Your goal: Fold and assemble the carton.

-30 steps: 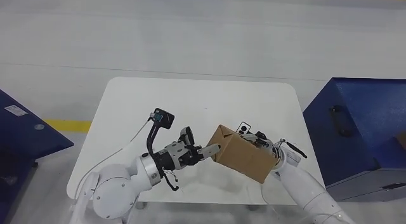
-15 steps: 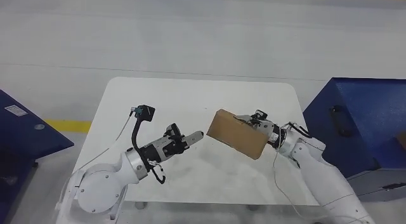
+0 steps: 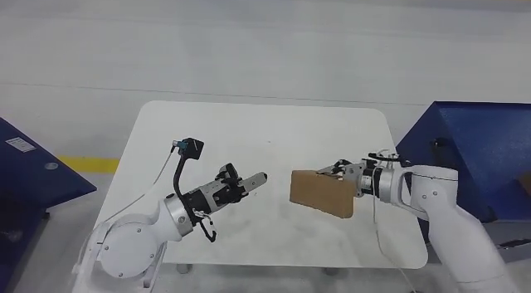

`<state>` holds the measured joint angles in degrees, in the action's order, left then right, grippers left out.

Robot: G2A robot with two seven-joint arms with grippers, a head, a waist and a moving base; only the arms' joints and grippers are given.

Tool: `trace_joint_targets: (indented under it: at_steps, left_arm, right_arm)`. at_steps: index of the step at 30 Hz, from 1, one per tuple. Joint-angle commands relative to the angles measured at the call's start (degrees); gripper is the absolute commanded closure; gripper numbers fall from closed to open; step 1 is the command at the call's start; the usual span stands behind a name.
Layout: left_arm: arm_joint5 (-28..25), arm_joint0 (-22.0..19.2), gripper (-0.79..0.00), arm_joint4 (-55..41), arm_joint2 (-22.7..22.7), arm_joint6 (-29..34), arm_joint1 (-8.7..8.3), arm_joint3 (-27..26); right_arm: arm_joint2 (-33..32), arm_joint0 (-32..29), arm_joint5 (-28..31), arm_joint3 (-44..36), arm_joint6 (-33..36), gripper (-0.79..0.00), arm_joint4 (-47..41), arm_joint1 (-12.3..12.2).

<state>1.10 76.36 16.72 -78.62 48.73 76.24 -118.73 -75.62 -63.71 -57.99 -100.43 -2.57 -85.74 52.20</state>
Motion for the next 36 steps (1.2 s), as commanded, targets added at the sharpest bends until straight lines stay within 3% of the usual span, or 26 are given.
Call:
trace_joint_targets:
  at_steps: [1,9,16,19,20,23,27,30,32,36]
  left_arm:
    - [0.0,0.0,-0.785,0.0,0.0,0.0,0.0,0.0]
    - [0.0,0.0,-0.785,0.0,0.0,0.0,0.0,0.0]
    - [0.0,0.0,-0.785,0.0,0.0,0.0,0.0,0.0]
    - [0.0,0.0,-0.785,0.0,0.0,0.0,0.0,0.0]
    - [0.0,0.0,-0.785,0.0,0.0,0.0,0.0,0.0]
    - [0.0,0.0,-0.785,0.0,0.0,0.0,0.0,0.0]
    - [0.0,0.0,-0.785,0.0,0.0,0.0,0.0,0.0]
    - [0.0,0.0,-0.785,0.0,0.0,0.0,0.0,0.0]
    - [0.0,0.0,-0.785,0.0,0.0,0.0,0.0,0.0]
    - [0.0,0.0,-0.785,0.0,0.0,0.0,0.0,0.0]
  right_arm:
    - [3.0,2.7,0.0,0.3,-7.9,0.0,-5.2,-0.4]
    - [18.2,15.9,0.0,7.6,-32.6,0.0,-28.3,-0.3]
    - [26.4,23.6,3.8,13.2,-42.8,0.0,-40.0,2.1]
    - [29.0,25.7,5.3,15.1,-42.7,0.0,-40.6,3.2]
    - [29.8,26.1,5.9,15.8,-42.1,-0.077,-40.5,3.6]
    - [32.3,27.2,5.9,18.4,-41.2,-0.117,-38.6,4.6]
    - [34.6,28.0,6.5,21.7,-39.1,-0.105,-36.9,5.9]
    - [35.8,28.5,6.9,23.5,-37.1,-0.163,-35.4,6.6]
    - [35.5,28.9,6.7,24.2,-34.4,-0.228,-35.8,7.0]
    - [32.5,29.3,4.6,23.6,-31.1,-0.228,-36.3,6.4]
